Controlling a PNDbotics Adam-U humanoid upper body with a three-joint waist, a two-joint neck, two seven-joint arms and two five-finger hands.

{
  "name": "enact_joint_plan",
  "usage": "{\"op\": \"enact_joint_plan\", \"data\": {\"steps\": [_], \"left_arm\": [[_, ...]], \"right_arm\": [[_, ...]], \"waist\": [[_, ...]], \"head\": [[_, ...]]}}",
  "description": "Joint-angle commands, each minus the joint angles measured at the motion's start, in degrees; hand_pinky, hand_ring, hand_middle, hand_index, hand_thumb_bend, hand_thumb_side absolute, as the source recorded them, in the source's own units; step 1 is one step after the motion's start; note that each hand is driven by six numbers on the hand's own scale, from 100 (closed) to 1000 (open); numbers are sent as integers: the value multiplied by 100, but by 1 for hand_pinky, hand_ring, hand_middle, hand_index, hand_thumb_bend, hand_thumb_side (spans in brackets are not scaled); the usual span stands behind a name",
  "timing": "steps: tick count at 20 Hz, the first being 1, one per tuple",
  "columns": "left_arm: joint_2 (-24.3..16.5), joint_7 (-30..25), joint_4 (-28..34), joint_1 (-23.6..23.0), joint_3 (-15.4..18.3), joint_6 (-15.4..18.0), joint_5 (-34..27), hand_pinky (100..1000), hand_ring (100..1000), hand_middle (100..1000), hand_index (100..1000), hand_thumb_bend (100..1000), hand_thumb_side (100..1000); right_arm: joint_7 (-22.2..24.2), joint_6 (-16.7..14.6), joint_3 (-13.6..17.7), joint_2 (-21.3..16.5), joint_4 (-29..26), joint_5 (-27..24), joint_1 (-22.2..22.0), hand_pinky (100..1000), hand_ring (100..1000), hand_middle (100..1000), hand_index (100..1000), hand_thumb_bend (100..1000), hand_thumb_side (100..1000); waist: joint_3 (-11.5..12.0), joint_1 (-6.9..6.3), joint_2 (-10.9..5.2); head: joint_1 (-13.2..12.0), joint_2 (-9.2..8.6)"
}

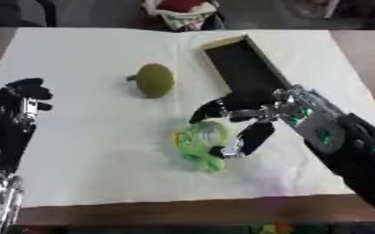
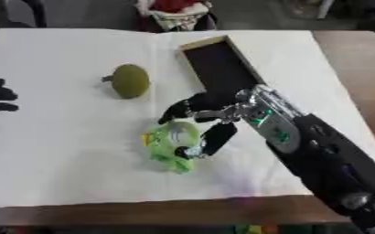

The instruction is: Pick up objects on the table and place them in the box.

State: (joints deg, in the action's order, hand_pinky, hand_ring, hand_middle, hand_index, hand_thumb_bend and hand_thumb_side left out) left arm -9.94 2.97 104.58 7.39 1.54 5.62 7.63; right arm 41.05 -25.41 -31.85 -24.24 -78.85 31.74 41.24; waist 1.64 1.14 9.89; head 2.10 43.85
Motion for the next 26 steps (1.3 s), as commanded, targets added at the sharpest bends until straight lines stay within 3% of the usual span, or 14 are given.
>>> {"op": "enact_joint_plan", "data": {"steps": [1, 3, 14, 17, 20, 22, 23, 24, 25, 26], "left_arm": [[-54, -16, 79, 41, 1, 11, 35, 596, 638, 563, 722, 100, 670], [-53, -16, 80, 41, 2, 11, 34, 596, 638, 563, 721, 100, 671], [-46, -19, 83, 45, 1, 9, 33, 596, 637, 563, 721, 100, 671], [-44, -18, 87, 51, -1, 11, 30, 597, 637, 563, 721, 100, 670], [-43, -19, 88, 53, -2, 11, 28, 597, 637, 563, 721, 100, 670], [-43, -18, 89, 55, 0, 12, 28, 597, 637, 563, 721, 100, 670], [-43, -17, 90, 57, 0, 12, 27, 597, 637, 563, 721, 100, 669], [-43, -16, 90, 57, 1, 12, 27, 597, 637, 563, 721, 100, 670], [-42, -16, 91, 57, 1, 12, 26, 597, 637, 563, 721, 100, 670], [-42, -16, 90, 56, 0, 12, 26, 597, 637, 563, 721, 100, 669]], "right_arm": [[417, -462, 36, 8, 96, 140, 56, 847, 923, 921, 987, 241, 750], [399, -497, 51, 40, 200, 226, 36, 844, 918, 917, 985, 250, 784], [214, -686, 119, 195, 666, 571, -16, 836, 905, 907, 981, 253, 785], [173, -669, 170, 267, 869, 621, -36, 792, 837, 823, 950, 234, 752], [70, -680, 220, 304, 1032, 635, -46, 735, 744, 697, 903, 179, 676], [-41, -671, 265, 312, 1099, 628, -51, 691, 671, 602, 840, 106, 568], [-112, -655, 296, 313, 1122, 620, -54, 685, 659, 586, 817, 100, 525], [-184, -637, 324, 311, 1135, 618, -53, 675, 638, 556, 775, 100, 425], [-257, -620, 345, 309, 1139, 627, -50, 675, 638, 556, 775, 100, 425], [-332, -596, 381, 305, 1131, 650, -36, 654, 599, 500, 687, 100, 254]], "waist": [[10, -18, -62], [16, -19, -59], [24, -22, -56], [34, -34, -55], [41, -40, -53], [42, -44, -52], [42, -47, -52], [41, -50, -52], [40, -52, -51], [38, -56, -53]], "head": [[7, 27], [12, 27], [30, 27], [38, 27], [37, 27], [38, 27], [36, 27], [34, 27], [32, 27], [34, 27]]}}
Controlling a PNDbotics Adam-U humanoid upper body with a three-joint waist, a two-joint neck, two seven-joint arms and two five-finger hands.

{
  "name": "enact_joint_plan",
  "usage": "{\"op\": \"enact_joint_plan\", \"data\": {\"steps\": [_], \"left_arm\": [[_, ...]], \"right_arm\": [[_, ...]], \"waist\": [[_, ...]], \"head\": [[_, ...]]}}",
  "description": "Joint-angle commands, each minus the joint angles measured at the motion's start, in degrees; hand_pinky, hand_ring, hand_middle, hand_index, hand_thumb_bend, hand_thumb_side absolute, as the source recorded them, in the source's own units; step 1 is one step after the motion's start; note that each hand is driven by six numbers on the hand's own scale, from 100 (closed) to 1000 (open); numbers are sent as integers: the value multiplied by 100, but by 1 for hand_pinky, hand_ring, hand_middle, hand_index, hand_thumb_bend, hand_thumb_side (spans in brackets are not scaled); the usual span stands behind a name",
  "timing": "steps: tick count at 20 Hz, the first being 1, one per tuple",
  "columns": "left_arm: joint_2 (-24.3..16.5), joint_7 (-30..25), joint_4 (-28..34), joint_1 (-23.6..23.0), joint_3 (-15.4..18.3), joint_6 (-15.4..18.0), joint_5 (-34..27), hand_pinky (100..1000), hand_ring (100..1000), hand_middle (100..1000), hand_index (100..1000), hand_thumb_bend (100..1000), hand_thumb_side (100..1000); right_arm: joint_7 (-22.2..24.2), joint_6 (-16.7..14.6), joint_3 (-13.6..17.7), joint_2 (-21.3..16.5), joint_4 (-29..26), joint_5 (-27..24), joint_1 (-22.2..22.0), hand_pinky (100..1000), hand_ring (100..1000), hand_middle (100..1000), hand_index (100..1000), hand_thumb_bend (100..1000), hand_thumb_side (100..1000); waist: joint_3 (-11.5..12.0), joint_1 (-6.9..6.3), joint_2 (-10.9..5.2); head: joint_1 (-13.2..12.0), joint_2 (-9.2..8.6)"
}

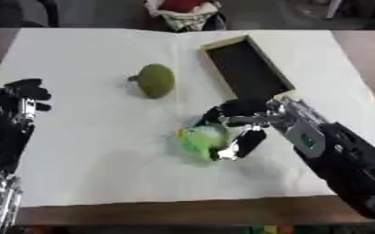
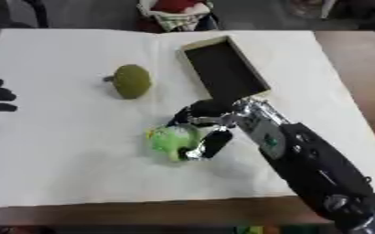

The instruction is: Pick up objects on the table and place them in the box.

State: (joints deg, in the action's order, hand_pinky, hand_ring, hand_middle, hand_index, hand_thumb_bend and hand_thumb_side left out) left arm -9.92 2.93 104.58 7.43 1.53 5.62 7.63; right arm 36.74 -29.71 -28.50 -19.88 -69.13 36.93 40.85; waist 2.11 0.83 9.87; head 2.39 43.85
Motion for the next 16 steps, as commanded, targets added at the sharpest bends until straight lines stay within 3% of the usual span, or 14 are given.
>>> {"op": "enact_joint_plan", "data": {"steps": [1, 2, 7, 16], "left_arm": [[-43, -14, 90, 53, 0, 13, 25, 597, 637, 563, 721, 100, 669], [-42, -15, 90, 54, 0, 14, 25, 597, 637, 563, 721, 100, 669], [-42, -14, 90, 54, 2, 14, 24, 597, 637, 563, 721, 100, 669], [-58, -5, 91, 41, 15, 10, 31, 597, 636, 563, 721, 100, 670]], "right_arm": [[7, -143, 81, -130, 144, 161, 18, 638, 571, 448, 620, 100, 142], [-98, -120, 116, -124, 127, 187, 30, 635, 565, 429, 593, 100, 100], [-642, -82, 160, -121, 42, 273, 57, 616, 530, 299, 412, 100, 100], [-999, -7, 274, -476, -728, -386, 343, 621, 527, 278, 394, 100, 100]], "waist": [[-8, -28, -52], [-5, -31, -54], [4, -35, -57], [-45, 6, -66]], "head": [[8, 27], [10, 27], [11, 27], [-25, 27]]}}
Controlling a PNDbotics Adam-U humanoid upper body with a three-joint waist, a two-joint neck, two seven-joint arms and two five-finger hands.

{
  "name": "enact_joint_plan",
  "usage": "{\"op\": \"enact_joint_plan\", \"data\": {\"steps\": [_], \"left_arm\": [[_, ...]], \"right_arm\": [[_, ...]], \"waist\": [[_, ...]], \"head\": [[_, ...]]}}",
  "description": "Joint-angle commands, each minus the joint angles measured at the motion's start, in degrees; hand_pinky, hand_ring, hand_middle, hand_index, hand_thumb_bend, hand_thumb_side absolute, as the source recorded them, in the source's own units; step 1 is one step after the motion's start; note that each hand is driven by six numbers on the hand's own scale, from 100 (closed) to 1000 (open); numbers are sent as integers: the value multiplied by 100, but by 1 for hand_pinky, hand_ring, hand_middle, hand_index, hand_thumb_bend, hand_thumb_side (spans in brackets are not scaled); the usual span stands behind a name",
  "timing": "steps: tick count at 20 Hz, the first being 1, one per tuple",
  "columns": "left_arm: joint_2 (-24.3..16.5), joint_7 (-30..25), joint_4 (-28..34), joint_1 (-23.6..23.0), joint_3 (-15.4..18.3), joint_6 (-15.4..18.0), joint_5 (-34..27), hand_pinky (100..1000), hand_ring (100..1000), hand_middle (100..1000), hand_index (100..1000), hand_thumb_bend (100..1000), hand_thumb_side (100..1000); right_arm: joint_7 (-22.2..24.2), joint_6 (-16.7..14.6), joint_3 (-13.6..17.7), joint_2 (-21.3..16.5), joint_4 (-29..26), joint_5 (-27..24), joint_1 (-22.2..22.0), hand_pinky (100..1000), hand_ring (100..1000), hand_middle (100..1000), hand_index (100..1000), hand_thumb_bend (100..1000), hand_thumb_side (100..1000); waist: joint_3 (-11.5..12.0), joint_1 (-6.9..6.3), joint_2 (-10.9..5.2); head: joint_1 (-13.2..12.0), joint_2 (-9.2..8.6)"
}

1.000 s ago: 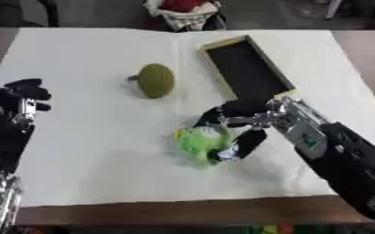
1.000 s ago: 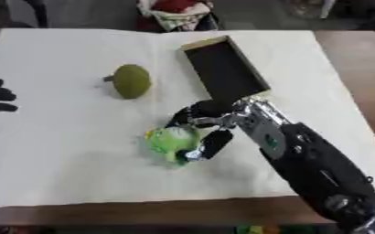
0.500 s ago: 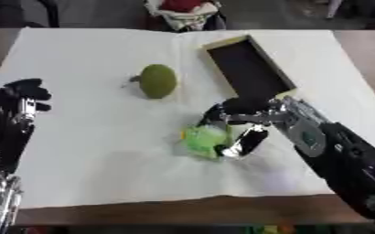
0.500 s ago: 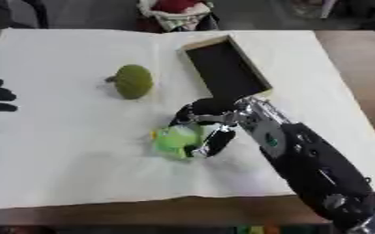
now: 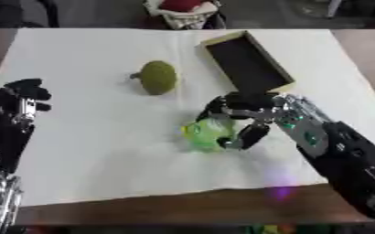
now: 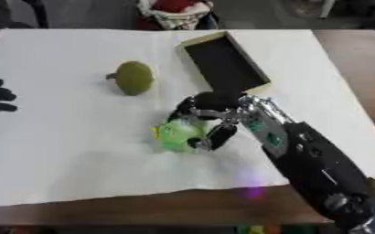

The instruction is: Pick up objects on the table and place them in the box.

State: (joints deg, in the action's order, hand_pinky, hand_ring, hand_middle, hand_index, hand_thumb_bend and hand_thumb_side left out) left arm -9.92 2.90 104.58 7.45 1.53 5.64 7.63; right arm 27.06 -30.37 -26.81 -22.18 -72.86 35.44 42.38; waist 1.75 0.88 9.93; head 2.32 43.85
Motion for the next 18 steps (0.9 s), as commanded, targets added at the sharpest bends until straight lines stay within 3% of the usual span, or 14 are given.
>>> {"op": "enact_joint_plan", "data": {"steps": [1, 9, 18], "left_arm": [[-61, -2, 90, 36, 15, 7, 31, 597, 636, 563, 721, 100, 670], [-63, -5, 82, 9, 11, 6, 37, 597, 637, 563, 721, 100, 672], [-42, -31, 75, -9, -15, 10, 38, 597, 637, 563, 721, 100, 674]], "right_arm": [[-8, 112, 125, -298, -458, -343, 251, 621, 527, 277, 394, 100, 100], [137, 662, 470, -610, -677, -1046, 692, 624, 528, 278, 396, 100, 100], [13, 1080, 982, -196, 506, -467, 1328, 645, 558, 308, 432, 100, 100]], "waist": [[-16, 4, -75], [-41, 1, -90], [-12, -38, -74]], "head": [[-20, 27], [-20, 27], [62, 27]]}}
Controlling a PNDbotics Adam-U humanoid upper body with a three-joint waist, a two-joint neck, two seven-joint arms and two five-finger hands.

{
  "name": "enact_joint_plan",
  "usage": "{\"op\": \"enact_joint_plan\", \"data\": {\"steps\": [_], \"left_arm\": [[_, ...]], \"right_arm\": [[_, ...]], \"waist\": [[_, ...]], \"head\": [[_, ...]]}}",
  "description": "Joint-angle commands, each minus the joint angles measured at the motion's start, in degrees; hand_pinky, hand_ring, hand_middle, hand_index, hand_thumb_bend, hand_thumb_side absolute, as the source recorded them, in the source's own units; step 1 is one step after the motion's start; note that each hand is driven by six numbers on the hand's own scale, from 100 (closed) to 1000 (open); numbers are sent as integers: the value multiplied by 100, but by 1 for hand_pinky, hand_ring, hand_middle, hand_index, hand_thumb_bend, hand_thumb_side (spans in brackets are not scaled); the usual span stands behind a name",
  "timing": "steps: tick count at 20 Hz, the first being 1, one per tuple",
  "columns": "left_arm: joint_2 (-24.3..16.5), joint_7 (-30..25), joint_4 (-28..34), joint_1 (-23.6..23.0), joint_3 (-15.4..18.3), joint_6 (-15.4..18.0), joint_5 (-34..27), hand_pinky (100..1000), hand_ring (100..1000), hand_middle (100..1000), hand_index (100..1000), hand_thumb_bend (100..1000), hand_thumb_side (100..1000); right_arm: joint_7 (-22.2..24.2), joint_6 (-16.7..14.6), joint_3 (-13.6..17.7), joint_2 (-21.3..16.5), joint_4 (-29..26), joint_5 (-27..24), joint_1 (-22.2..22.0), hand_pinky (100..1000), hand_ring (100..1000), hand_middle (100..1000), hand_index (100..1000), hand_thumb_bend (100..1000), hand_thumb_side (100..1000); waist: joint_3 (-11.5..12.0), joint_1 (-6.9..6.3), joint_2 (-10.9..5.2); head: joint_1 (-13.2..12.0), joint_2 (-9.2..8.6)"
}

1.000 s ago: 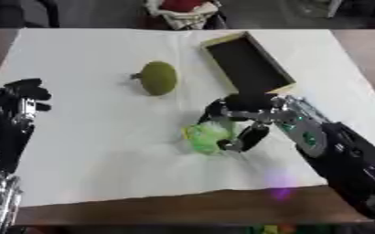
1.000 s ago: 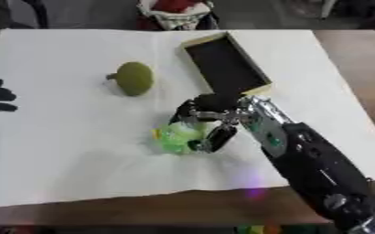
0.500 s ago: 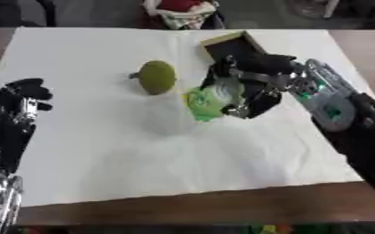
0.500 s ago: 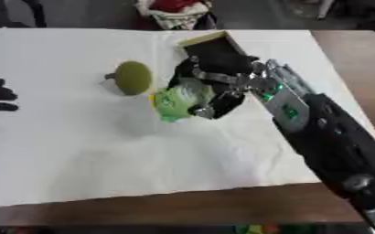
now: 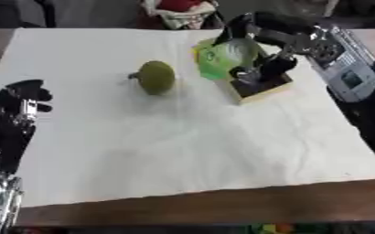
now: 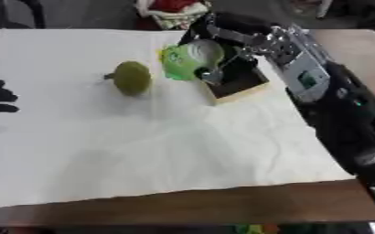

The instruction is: Pick up objects on the table and place them in the box.

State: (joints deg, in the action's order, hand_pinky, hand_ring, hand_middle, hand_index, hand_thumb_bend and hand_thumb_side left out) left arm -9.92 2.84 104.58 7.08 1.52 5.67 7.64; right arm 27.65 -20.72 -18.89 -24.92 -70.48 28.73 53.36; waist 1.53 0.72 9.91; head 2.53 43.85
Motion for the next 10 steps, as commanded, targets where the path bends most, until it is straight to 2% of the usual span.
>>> {"op": "enact_joint_plan", "data": {"steps": [1, 5, 10], "left_arm": [[-38, -30, 75, 29, -19, 8, 37, 597, 637, 563, 721, 100, 674], [-26, -49, 76, 37, -36, 12, 33, 597, 637, 563, 721, 100, 674], [-17, -70, 73, 40, -50, 14, 23, 598, 637, 563, 722, 100, 675]], "right_arm": [[-77, 163, 251, 165, 433, 305, 305, 647, 563, 312, 438, 100, 100], [-297, 406, 479, 450, 1086, 707, 566, 660, 584, 348, 478, 100, 100], [-775, 787, 812, 556, 1905, 1210, 818, 666, 595, 378, 510, 102, 100]], "waist": [[22, -27, -68], [85, -48, -53], [174, -57, -52]], "head": [[63, 27], [132, 27], [209, 27]]}}
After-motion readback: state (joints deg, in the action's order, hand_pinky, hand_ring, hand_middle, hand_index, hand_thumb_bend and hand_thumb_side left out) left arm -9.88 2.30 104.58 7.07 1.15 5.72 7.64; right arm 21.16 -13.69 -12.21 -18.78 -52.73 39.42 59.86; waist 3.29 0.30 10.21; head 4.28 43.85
